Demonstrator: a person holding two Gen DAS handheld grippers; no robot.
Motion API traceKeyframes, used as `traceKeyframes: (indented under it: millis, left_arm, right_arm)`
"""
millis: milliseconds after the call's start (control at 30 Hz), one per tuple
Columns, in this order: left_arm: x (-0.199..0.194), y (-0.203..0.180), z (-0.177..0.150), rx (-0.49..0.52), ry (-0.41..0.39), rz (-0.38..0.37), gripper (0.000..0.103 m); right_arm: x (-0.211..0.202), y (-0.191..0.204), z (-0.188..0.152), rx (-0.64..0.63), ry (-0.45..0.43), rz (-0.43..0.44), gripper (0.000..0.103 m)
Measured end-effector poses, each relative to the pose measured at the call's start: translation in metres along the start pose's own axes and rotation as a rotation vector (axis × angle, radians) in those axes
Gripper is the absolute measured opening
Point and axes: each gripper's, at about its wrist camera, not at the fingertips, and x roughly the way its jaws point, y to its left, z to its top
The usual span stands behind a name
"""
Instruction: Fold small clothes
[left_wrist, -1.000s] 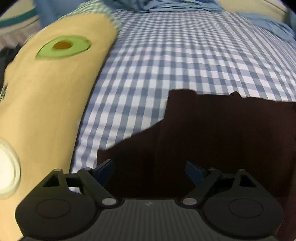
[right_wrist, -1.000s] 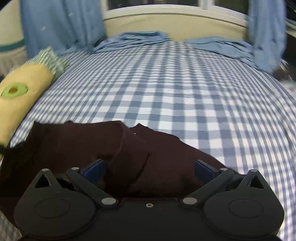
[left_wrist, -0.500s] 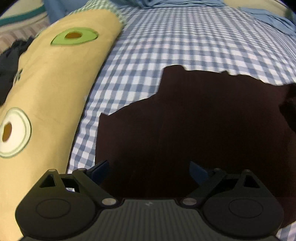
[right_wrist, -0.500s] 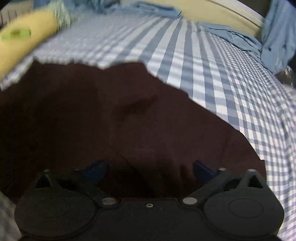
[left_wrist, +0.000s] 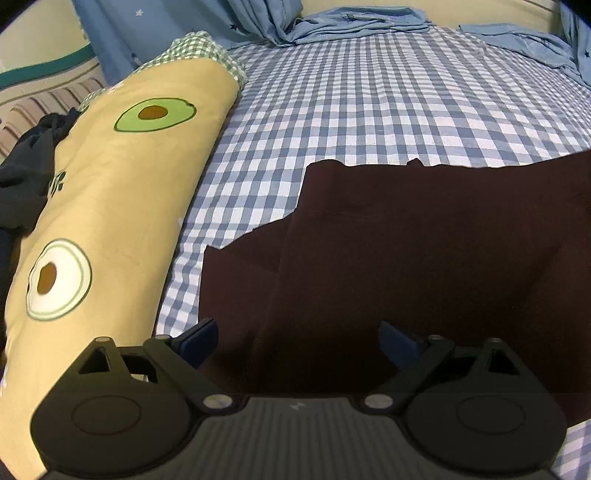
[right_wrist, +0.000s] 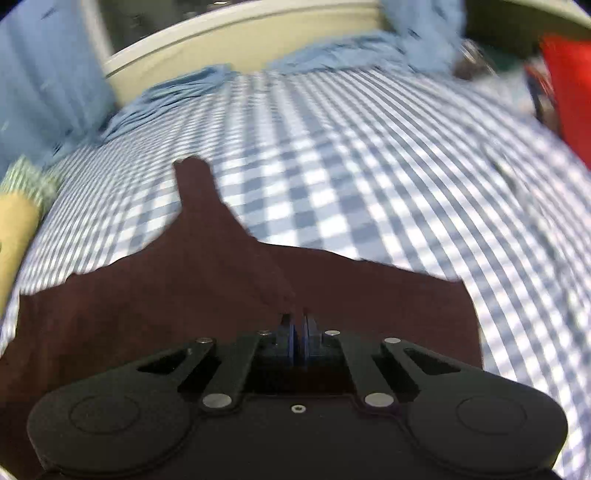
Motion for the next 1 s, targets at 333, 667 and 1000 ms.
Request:
traceKeyframes:
  millis: [333,667,1000]
  left_arm:
    - [-0.030,-0.010,-0.012,-0.089,0.006,0.015,0.099]
    - [-0.059,-0.012,-0.035,-0.180,-0.006,0.034,0.101]
    - [-0.061,0.028,-0.060,-0.292,0.012,0.023,0.103]
  right_arm:
    - [-0.004,-0.047,-0.011,0.094,0.092,0.094,0.067]
    - [-0.014,-0.042,-0.051,-0.056,0.177,0.156,0.014]
    - [-0.024,-0.050,-0.064,-0.058,0.148,0.093,0.008]
